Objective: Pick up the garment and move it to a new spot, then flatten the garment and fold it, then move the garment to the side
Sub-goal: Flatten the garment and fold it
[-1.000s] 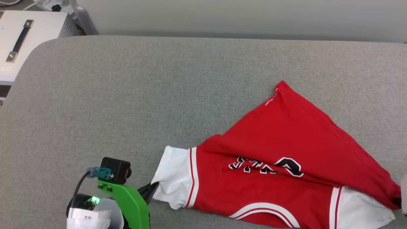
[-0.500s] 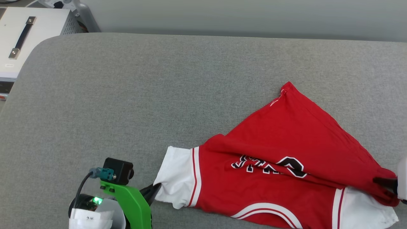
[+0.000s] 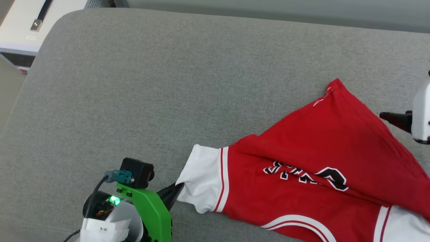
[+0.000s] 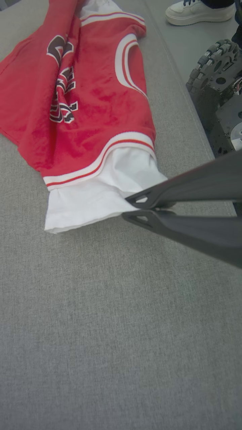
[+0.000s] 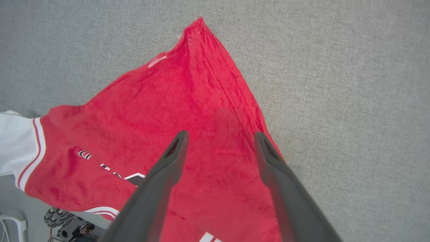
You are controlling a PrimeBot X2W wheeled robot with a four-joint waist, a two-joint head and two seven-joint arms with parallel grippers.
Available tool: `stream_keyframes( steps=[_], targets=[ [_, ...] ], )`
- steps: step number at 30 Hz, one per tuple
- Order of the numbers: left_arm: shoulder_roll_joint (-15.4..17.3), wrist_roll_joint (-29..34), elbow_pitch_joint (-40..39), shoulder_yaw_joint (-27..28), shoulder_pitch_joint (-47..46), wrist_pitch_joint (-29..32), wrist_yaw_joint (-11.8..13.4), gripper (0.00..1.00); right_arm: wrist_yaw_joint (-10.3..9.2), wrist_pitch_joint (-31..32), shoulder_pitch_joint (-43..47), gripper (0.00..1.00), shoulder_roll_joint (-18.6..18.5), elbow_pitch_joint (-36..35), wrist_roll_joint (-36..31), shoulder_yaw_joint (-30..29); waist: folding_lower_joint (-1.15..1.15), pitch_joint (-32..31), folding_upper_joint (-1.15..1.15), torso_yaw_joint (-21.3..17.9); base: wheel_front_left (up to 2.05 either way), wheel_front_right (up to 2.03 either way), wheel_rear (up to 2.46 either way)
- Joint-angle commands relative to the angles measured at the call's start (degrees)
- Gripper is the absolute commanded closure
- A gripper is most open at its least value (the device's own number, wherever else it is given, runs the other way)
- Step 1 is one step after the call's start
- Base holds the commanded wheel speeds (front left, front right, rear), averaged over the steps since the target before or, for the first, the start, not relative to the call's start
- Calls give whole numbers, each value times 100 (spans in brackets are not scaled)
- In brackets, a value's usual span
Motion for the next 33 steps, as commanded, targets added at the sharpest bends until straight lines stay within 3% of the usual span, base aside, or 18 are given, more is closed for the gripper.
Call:
stream_keyframes(
  steps=[1, 14, 26, 27, 28, 29, 33],
  targets=[
    [-37, 67, -27, -25, -127, -5, -36, 100, -5, 39, -213, 0, 40, 152, -133, 42, 0, 352, 0, 346, 0, 0, 0],
    [-299, 286, 11, -291, -473, -146, -167, 100, -5, -252, -1450, 0, -7, 1680, -958, 328, 0, 951, 0, 929, 0, 0, 0],
    [-445, 309, 161, -374, -619, -298, -221, 100, -5, -387, -1246, 0, -259, 2424, -1058, 1025, 0, 1115, 0, 1074, 0, 0, 0],
    [-447, 306, 170, -372, -625, -302, -222, 100, -5, -398, -1228, 12, -272, 2438, -1039, 1046, 0, 1116, 0, 1075, 0, 0, 0],
    [-447, 303, 181, -370, -632, -306, -222, 100, -5, -421, -1213, 68, -288, 2453, -1020, 1064, 0, 1117, 0, 1076, 0, 0, 0],
    [-447, 300, 190, -368, -638, -308, -223, 100, -5, -440, -1206, 100, -300, 2466, -1007, 1077, 0, 1114, 0, 1075, 0, 0, 0],
    [-445, 284, 234, -355, -651, -320, -216, 100, -5, -573, -1199, 100, -389, 2510, -948, 1133, 0, 1068, 0, 1059, 0, 0, 0]
  ],
)
